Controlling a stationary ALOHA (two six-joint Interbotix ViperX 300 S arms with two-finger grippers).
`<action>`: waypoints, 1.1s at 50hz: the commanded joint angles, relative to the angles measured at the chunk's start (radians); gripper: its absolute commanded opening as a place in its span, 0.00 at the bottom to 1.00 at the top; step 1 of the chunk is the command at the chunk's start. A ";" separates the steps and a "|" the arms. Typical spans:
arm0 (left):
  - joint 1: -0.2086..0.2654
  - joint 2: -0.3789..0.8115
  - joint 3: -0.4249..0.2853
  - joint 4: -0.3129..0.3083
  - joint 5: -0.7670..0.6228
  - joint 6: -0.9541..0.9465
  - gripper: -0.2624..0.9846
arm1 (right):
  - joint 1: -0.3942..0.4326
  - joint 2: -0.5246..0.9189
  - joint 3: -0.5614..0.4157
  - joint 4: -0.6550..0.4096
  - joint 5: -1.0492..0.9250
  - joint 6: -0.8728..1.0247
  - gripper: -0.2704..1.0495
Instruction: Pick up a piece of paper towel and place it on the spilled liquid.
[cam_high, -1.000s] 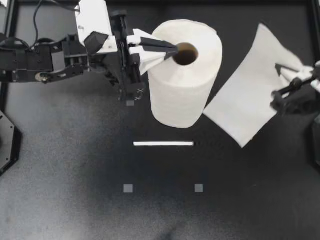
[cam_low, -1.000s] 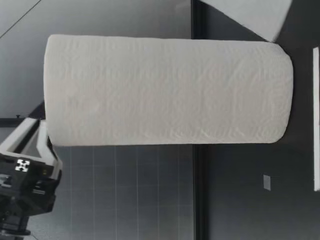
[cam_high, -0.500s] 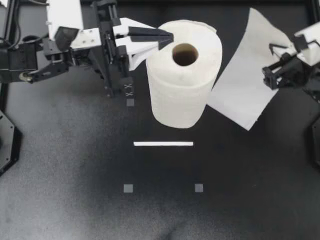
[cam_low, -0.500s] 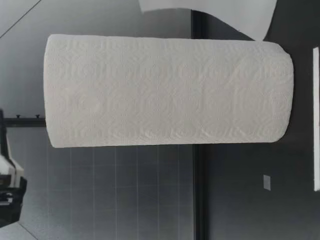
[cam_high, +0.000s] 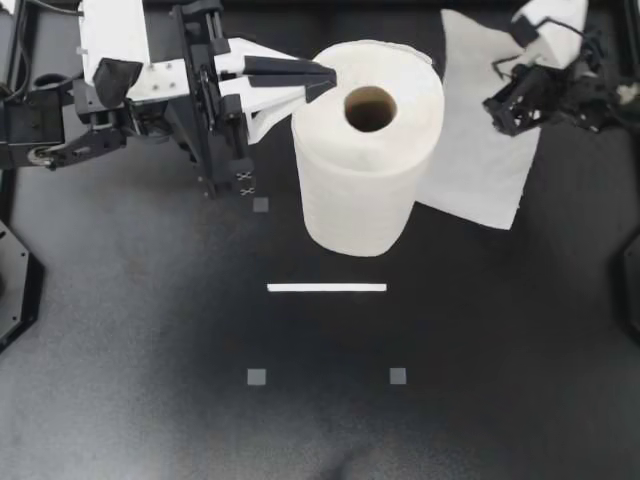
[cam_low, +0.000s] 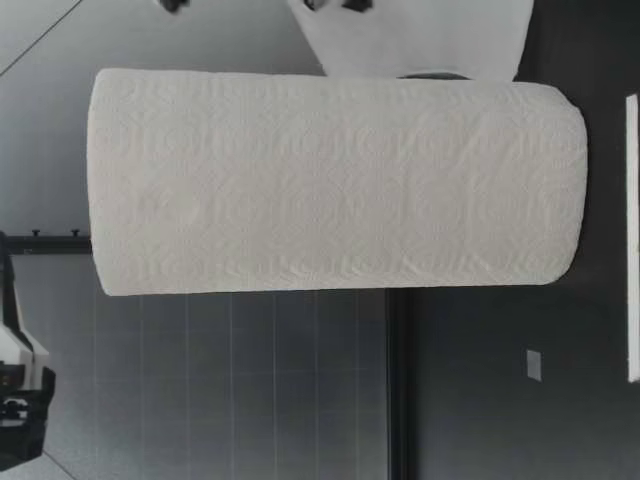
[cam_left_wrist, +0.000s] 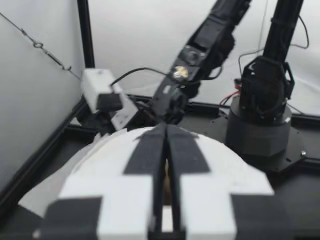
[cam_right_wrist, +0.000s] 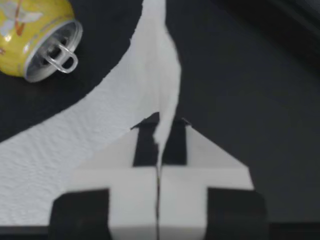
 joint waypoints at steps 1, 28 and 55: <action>-0.002 -0.029 -0.009 0.002 -0.009 -0.002 0.30 | -0.031 0.040 -0.052 -0.002 -0.028 -0.025 0.12; -0.002 -0.041 0.003 0.002 -0.009 -0.003 0.30 | -0.092 0.232 -0.215 0.008 -0.038 -0.094 0.12; -0.003 -0.048 0.006 0.002 -0.011 -0.002 0.30 | -0.091 0.249 -0.241 0.097 0.067 -0.100 0.65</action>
